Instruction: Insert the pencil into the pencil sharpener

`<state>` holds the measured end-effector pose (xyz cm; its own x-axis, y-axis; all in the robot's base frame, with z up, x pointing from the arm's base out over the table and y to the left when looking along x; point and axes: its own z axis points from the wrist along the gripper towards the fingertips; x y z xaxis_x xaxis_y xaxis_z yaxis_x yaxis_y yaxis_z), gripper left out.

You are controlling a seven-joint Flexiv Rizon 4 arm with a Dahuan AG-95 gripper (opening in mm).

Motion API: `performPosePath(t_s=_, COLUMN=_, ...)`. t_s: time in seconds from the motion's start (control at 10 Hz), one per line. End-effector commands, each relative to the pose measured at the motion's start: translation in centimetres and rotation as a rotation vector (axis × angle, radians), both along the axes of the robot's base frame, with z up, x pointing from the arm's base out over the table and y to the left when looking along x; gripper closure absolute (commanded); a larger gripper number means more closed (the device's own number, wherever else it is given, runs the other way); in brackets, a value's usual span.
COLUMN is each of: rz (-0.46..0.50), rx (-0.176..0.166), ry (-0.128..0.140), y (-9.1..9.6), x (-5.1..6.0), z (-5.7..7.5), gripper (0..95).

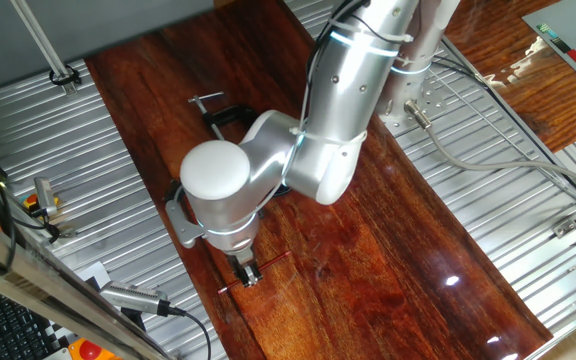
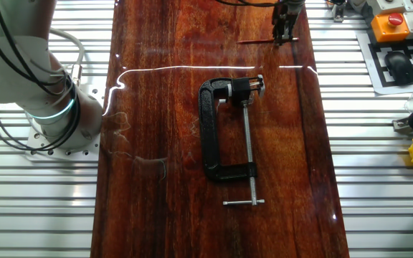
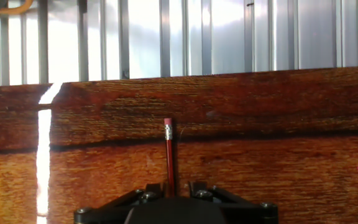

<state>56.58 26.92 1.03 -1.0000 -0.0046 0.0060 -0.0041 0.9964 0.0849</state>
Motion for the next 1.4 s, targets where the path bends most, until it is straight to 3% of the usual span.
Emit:
performPosePath(t_s=0.1, rz=-0.001, rx=-0.004, ry=0.001, y=0.13, x=0.07, z=-0.05, gripper=76.0)
performPosePath(t_s=0.8, rz=0.016, rx=-0.044, ry=0.003, y=0.15, x=0.01, z=-0.18, gripper=76.0)
performPosePath(t_s=0.9, rz=0.018, rx=-0.044, ry=0.002, y=0.15, x=0.01, z=-0.22, gripper=95.0)
performPosePath(t_s=1.4, rz=0.050, rx=-0.046, ry=0.001, y=0.12, x=0.05, z=-0.10, gripper=95.0)
